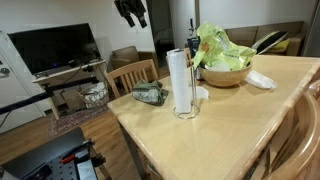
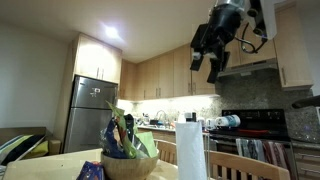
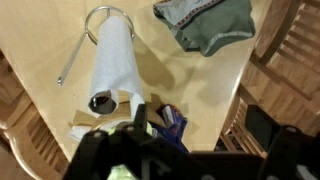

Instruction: Remove the paper towel roll from the holder, move the holder to the right side of the table

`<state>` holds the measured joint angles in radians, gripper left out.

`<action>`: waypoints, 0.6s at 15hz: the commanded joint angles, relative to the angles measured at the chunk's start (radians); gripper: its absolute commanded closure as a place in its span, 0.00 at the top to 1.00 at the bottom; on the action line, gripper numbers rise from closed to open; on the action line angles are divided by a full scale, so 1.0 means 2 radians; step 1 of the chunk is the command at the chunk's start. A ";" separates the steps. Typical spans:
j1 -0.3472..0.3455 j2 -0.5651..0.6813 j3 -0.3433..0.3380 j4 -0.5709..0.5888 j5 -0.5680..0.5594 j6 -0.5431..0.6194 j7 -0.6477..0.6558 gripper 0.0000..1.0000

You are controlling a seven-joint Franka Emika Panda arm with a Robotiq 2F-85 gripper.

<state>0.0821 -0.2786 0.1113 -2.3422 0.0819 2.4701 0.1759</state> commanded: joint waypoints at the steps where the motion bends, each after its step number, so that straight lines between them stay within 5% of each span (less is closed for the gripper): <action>1: -0.039 0.031 0.023 0.008 -0.086 0.008 0.098 1.00; 9: -0.063 0.080 0.023 0.030 -0.243 0.009 0.247 1.00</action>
<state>-0.0307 -0.1544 0.1498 -2.3219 -0.3163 2.4793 0.5828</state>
